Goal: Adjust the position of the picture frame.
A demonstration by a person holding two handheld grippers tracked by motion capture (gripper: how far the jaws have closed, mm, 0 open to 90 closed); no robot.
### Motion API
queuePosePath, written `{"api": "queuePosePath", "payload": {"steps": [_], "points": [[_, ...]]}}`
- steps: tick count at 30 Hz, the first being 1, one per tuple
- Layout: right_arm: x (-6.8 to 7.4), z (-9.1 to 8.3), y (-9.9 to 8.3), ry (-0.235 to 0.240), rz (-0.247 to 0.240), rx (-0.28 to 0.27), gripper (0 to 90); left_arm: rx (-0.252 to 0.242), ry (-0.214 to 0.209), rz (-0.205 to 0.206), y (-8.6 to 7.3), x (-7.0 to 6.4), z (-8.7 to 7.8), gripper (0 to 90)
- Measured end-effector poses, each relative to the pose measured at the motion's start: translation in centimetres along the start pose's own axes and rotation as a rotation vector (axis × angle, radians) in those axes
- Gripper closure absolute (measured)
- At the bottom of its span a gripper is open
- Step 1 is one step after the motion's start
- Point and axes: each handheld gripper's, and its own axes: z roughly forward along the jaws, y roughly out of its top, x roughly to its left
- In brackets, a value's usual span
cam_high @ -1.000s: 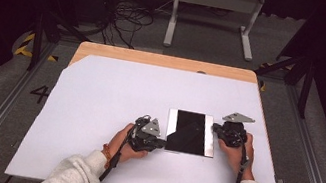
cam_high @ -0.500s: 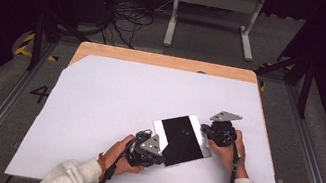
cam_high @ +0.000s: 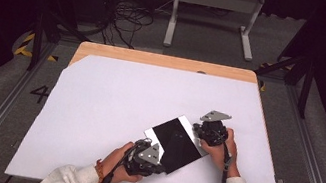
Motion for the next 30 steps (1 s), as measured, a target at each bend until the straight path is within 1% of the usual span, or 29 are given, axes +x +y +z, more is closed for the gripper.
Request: {"api": "queuePosePath", "payload": {"steps": [1,2,3,4,5,6,8,9,10,11,12,13,14,15,17,18,21,23,24,25,27,28,29,30], "points": [[0.0,-0.2,-0.2,0.004,0.007,-0.012,90.0,-0.014,0.005,-0.004,-0.3,0.1,-0.6,90.0],[0.0,-1.0,-0.8,-0.011,0.001,-0.026,90.0,-0.046,0.015,-0.014,-0.7,0.5,-1.8,90.0],[0.1,-1.4,-1.0,-0.016,-0.005,-0.029,90.0,-0.055,0.039,-0.02,-1.0,0.8,-2.5,90.0],[0.2,-2.0,-1.2,-0.011,-0.011,-0.036,90.0,-0.061,0.061,-0.027,-1.3,1.2,-3.1,90.0],[0.2,-2.0,-1.2,-0.011,-0.011,-0.036,90.0,-0.061,0.061,-0.027,-1.3,1.2,-3.1,90.0],[0.3,-2.6,-1.5,0.005,-0.006,-0.043,90.0,-0.078,0.094,-0.056,-1.8,1.8,-3.9,90.0],[0.8,-4.0,-2.2,0.022,-0.022,-0.043,90.0,-0.114,0.134,-0.109,-2.8,3.2,-5.1,90.0],[1.2,-4.8,-2.7,0.032,-0.024,-0.045,90.0,-0.122,0.157,-0.127,-3.1,3.8,-5.5,90.0],[1.6,-5.3,-3.1,0.032,-0.035,-0.046,90.0,-0.137,0.168,-0.152,-3.4,4.4,-5.9,90.0],[1.9,-5.8,-3.5,0.03,-0.053,-0.043,90.0,-0.152,0.168,-0.171,-3.7,4.8,-6.1,90.0],[2.1,-6.2,-3.8,0.03,-0.058,-0.042,90.0,-0.153,0.183,-0.189,-4.0,5.5,-6.2,90.0],[2.4,-6.9,-4.3,0.039,-0.054,-0.048,90.0,-0.149,0.188,-0.192,-4.1,5.8,-6.3,90.0],[2.5,-7.1,-4.6,0.043,-0.047,-0.048,90.0,-0.15,0.191,-0.203,-4.3,6.2,-6.2,90.0],[2.8,-7.3,-5.0,0.041,-0.05,-0.036,90.0,-0.146,0.196,-0.209,-4.3,6.4,-6.2,90.0],[3.1,-7.5,-5.5,0.035,-0.058,-0.019,90.0,-0.135,0.213,-0.211,-4.3,6.8,-5.9,90.0],[3.2,-7.6,-5.7,0.039,-0.051,-0.018,90.0,-0.132,0.223,-0.217,-4.2,7.2,-5.7,90.0],[3.1,-7.5,-6.3,0.03,-0.048,-0.003,90.0,-0.133,0.232,-0.234,-4.1,8.0,-5.4,90.0],[3.0,-7.3,-6.4,0.03,-0.037,0.005,90.0,-0.143,0.226,-0.246,-3.9,8.6,-5.1,89.9],[2.9,-7.2,-6.5,0.03,-0.04,0.009,90.0,-0.152,0.231,-0.245,-3.8,8.8,-5.0,89.5],[2.9,-7.1,-6.5,0.031,-0.034,0.006,90.0,-0.157,0.227,-0.244,-3.7,8.9,-4.8,89.6],[2.8,-7.2,-6.5,0.026,-0.041,0.008,90.0,-0.14,0.213,-0.242,-3.5,9.2,-4.3,90.0],[2.7,-7.2,-6.5,0.019,-0.042,0.006,90.0,-0.133,0.215,-0.239,-3.4,9.3,-3.9,90.0],[2.5,-7.1,-6.5,0.016,-0.034,0.006,90.0,-0.121,0.217,-0.24,-3.4,9.4,-3.7,90.0],[2.3,-7.0,-6.6,0.026,-0.02,-0.002,90.0,-0.11,0.22,-0.247,-3.4,9.5,-3.3,90.0]]}}
